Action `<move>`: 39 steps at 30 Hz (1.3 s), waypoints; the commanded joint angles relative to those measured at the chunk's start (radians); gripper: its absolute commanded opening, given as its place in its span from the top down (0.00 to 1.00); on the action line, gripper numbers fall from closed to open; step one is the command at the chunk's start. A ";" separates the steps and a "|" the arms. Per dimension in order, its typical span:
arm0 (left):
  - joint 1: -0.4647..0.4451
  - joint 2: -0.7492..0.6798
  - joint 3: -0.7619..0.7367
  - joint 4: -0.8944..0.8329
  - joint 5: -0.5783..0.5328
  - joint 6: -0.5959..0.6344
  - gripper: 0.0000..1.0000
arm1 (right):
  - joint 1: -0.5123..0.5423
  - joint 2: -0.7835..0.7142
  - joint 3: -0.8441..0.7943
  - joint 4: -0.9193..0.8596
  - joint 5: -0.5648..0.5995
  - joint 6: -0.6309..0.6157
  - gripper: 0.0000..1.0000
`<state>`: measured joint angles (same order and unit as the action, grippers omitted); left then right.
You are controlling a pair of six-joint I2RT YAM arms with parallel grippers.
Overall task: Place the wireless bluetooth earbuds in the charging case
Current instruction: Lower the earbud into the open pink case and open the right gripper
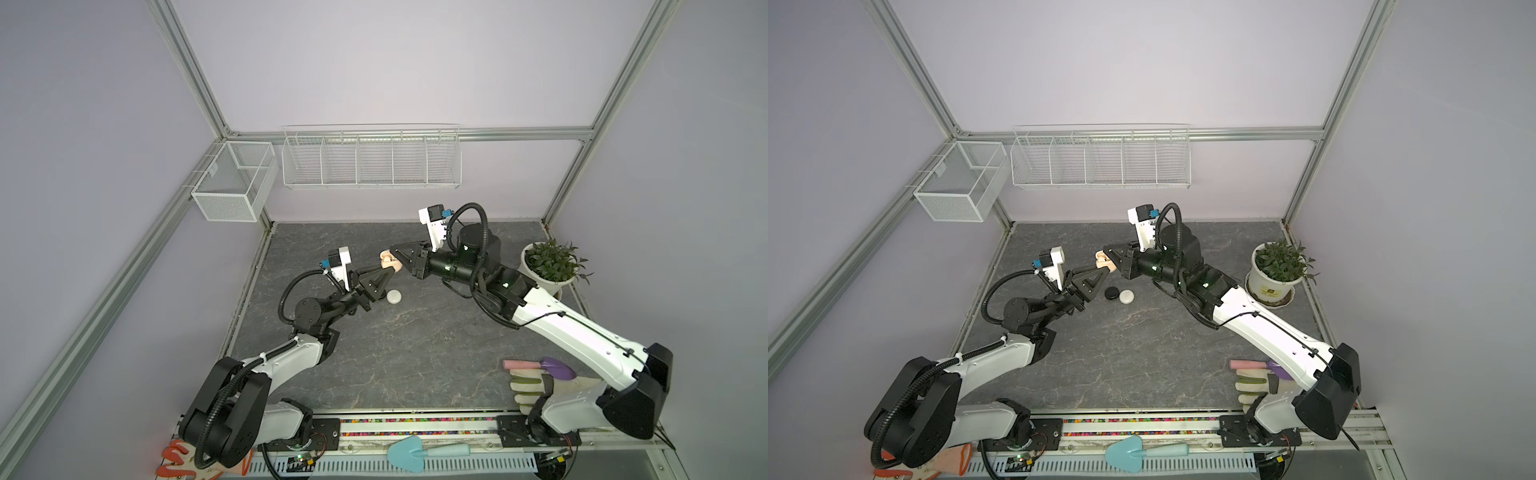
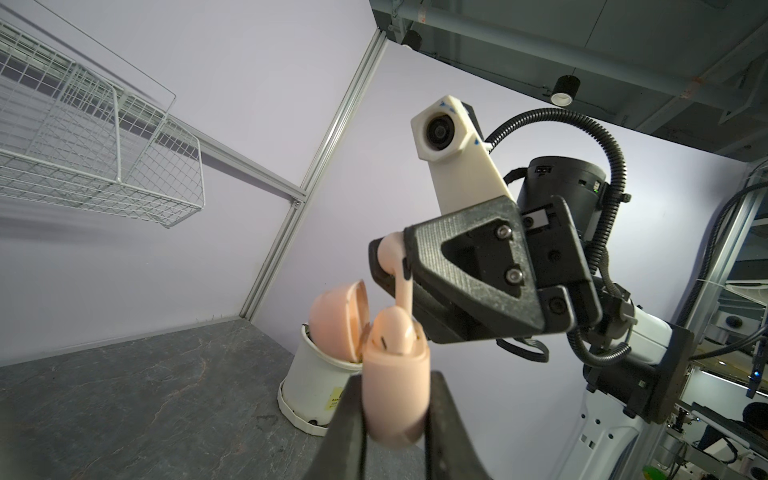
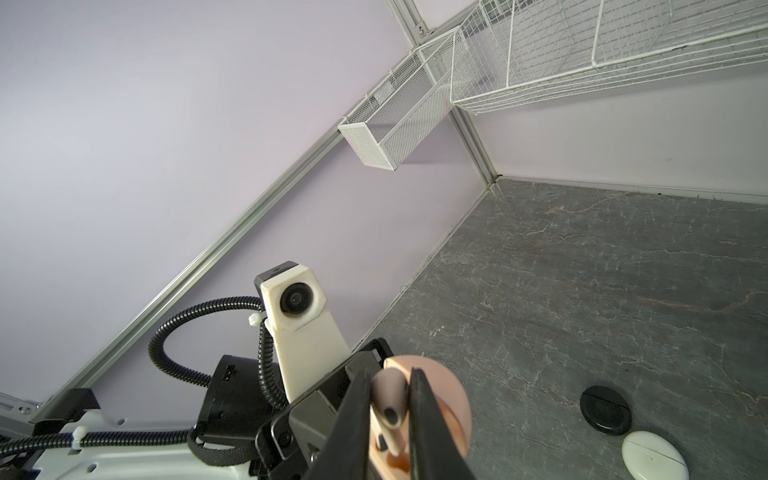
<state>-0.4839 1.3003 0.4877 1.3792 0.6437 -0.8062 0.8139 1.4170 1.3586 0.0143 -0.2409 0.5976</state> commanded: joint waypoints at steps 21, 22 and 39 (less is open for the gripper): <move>-0.002 -0.037 -0.015 0.038 -0.022 0.033 1.00 | 0.033 -0.031 -0.010 -0.073 0.028 0.011 0.81; -0.002 -0.038 -0.015 0.037 -0.021 0.033 1.00 | 0.034 -0.032 -0.009 -0.074 0.029 0.010 0.81; -0.002 -0.046 -0.021 0.037 -0.022 0.056 1.00 | 0.042 -0.034 0.018 -0.134 0.055 -0.042 0.75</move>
<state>-0.4847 1.2778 0.4706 1.3670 0.6353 -0.7681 0.8425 1.3968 1.3598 -0.0620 -0.1848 0.5743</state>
